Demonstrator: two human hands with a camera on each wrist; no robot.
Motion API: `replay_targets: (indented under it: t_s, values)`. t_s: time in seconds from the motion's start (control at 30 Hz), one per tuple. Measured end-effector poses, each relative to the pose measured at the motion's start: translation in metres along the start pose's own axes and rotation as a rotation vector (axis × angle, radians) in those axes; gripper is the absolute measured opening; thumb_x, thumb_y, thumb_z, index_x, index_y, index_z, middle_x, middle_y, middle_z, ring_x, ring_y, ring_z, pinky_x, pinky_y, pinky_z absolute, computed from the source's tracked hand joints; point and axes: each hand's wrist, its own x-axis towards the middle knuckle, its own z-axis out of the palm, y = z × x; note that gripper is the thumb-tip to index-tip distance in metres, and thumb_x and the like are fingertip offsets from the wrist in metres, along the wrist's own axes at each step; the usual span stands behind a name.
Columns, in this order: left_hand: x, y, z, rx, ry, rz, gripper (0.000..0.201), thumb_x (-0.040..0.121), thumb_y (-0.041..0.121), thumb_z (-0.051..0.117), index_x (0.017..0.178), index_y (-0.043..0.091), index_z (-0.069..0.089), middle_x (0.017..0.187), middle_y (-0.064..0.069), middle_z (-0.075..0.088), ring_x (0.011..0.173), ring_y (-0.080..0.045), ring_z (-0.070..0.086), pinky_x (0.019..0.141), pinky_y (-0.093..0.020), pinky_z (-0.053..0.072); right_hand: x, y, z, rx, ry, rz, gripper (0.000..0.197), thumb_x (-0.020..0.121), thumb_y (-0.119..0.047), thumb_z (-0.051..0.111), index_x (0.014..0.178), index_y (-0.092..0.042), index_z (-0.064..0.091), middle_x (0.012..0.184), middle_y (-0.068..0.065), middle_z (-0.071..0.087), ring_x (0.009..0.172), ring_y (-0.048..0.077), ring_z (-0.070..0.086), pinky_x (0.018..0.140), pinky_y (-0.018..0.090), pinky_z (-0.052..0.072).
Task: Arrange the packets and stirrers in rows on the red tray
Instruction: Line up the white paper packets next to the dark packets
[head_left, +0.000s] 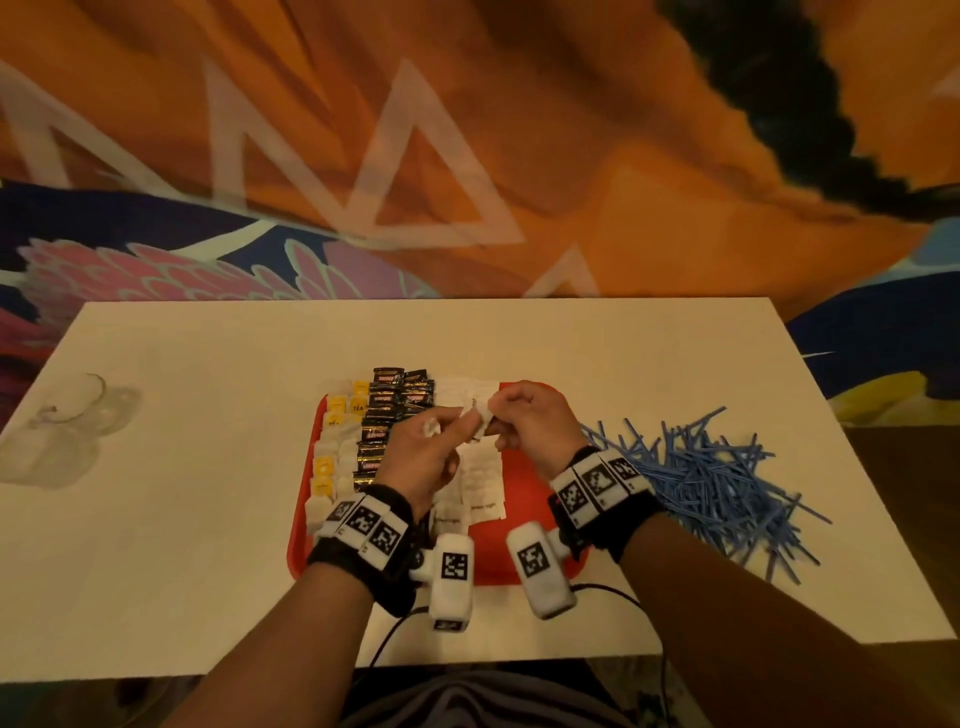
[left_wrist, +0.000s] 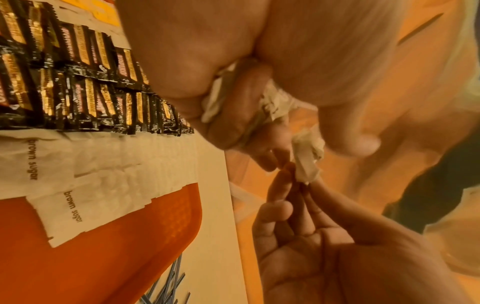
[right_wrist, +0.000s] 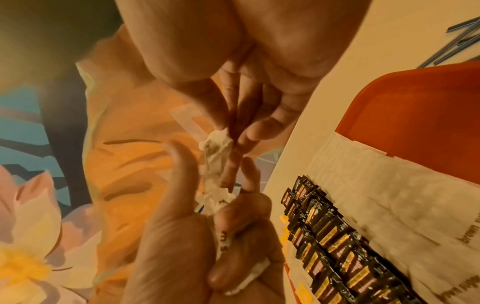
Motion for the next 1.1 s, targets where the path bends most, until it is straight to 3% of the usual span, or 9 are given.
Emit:
replay_targets:
  t_s: [0.17, 0.27, 0.33, 0.4, 0.5, 0.63, 0.8, 1.0, 1.1]
  values:
    - [0.006, 0.000, 0.005, 0.026, 0.104, 0.045, 0.013, 0.090, 0.026, 0.072, 0.086, 0.014, 0.074, 0.061, -0.010, 0.049, 0.046, -0.018, 0.038, 0.050, -0.026, 0.026, -0.002, 0.001, -0.004, 0.174, -0.006, 0.093, 0.018, 0.097, 0.000, 0.049, 0.083, -0.009, 0.052, 0.076, 0.012, 0.067, 0.058, 0.017, 0.064, 0.051, 0.026, 0.044]
    - [0.003, 0.000, 0.006, 0.123, 0.082, 0.105, 0.014, 0.094, 0.022, 0.067, 0.085, 0.012, 0.072, 0.055, 0.001, 0.054, 0.044, -0.015, 0.042, 0.047, -0.024, 0.031, -0.004, 0.003, -0.007, 0.113, -0.072, 0.089, 0.008, 0.093, -0.005, 0.061, 0.096, -0.009, 0.055, 0.090, 0.009, 0.066, 0.072, 0.018, 0.065, 0.056, 0.029, 0.046]
    - [0.000, 0.001, 0.007, 0.221, 0.044, 0.158, 0.014, 0.095, 0.018, 0.064, 0.086, 0.011, 0.072, 0.053, 0.011, 0.056, 0.043, -0.011, 0.044, 0.044, -0.022, 0.034, -0.004, 0.005, -0.009, 0.019, -0.096, 0.053, 0.020, 0.087, -0.009, 0.070, 0.105, -0.010, 0.060, 0.094, -0.001, 0.065, 0.082, 0.019, 0.065, 0.062, 0.031, 0.049]
    - [-0.001, -0.003, 0.008, 0.242, 0.043, 0.173, 0.016, 0.096, 0.022, 0.063, 0.087, 0.011, 0.071, 0.054, 0.012, 0.056, 0.042, -0.010, 0.045, 0.043, -0.021, 0.035, -0.003, 0.005, -0.010, -0.012, -0.094, 0.017, 0.017, 0.086, -0.006, 0.071, 0.099, -0.011, 0.062, 0.092, 0.000, 0.066, 0.079, 0.020, 0.064, 0.062, 0.032, 0.049]
    - [-0.004, -0.009, 0.005, 0.236, 0.042, 0.156, 0.029, 0.092, 0.035, 0.069, 0.089, 0.006, 0.065, 0.061, 0.000, 0.059, 0.047, -0.015, 0.049, 0.046, -0.025, 0.033, -0.001, 0.007, -0.010, 0.018, -0.057, 0.007, 0.018, 0.085, 0.000, 0.070, 0.088, -0.014, 0.059, 0.087, 0.011, 0.066, 0.072, 0.020, 0.063, 0.056, 0.029, 0.048]
    - [-0.005, -0.015, -0.001, 0.279, 0.017, 0.156, 0.033, 0.089, 0.027, 0.072, 0.073, 0.005, 0.053, 0.056, -0.008, 0.062, 0.052, -0.018, 0.047, 0.053, -0.030, 0.033, 0.000, 0.012, -0.007, 0.095, -0.060, 0.085, 0.017, 0.085, -0.006, 0.072, 0.091, -0.012, 0.057, 0.091, 0.012, 0.065, 0.076, 0.021, 0.061, 0.050, 0.026, 0.046]
    - [-0.007, -0.014, -0.003, 0.227, 0.010, 0.131, 0.032, 0.089, 0.020, 0.073, 0.090, -0.007, 0.057, 0.064, -0.008, 0.062, 0.055, -0.014, 0.055, 0.055, -0.034, 0.036, -0.001, 0.016, -0.005, 0.278, -0.056, 0.211, 0.016, 0.095, -0.023, 0.061, 0.081, -0.015, 0.057, 0.086, 0.008, 0.066, 0.065, 0.018, 0.060, 0.049, 0.026, 0.044]
    - [-0.009, -0.011, -0.004, 0.121, -0.004, 0.043, 0.018, 0.091, 0.013, 0.070, 0.076, 0.020, 0.062, 0.068, -0.006, 0.058, 0.053, -0.011, 0.054, 0.053, -0.027, 0.030, -0.001, 0.026, -0.001, 0.270, -0.048, 0.214, 0.008, 0.095, -0.016, 0.061, 0.088, -0.014, 0.065, 0.095, 0.009, 0.066, 0.067, 0.018, 0.059, 0.049, 0.027, 0.046]
    - [-0.008, -0.014, -0.007, 0.121, -0.015, 0.025, 0.016, 0.093, 0.013, 0.067, 0.088, 0.028, 0.068, 0.067, -0.002, 0.059, 0.058, -0.013, 0.055, 0.055, -0.028, 0.032, 0.001, 0.029, -0.001, 0.183, -0.041, 0.114, 0.012, 0.091, -0.004, 0.064, 0.089, -0.015, 0.069, 0.101, 0.013, 0.066, 0.073, 0.018, 0.058, 0.051, 0.027, 0.048]
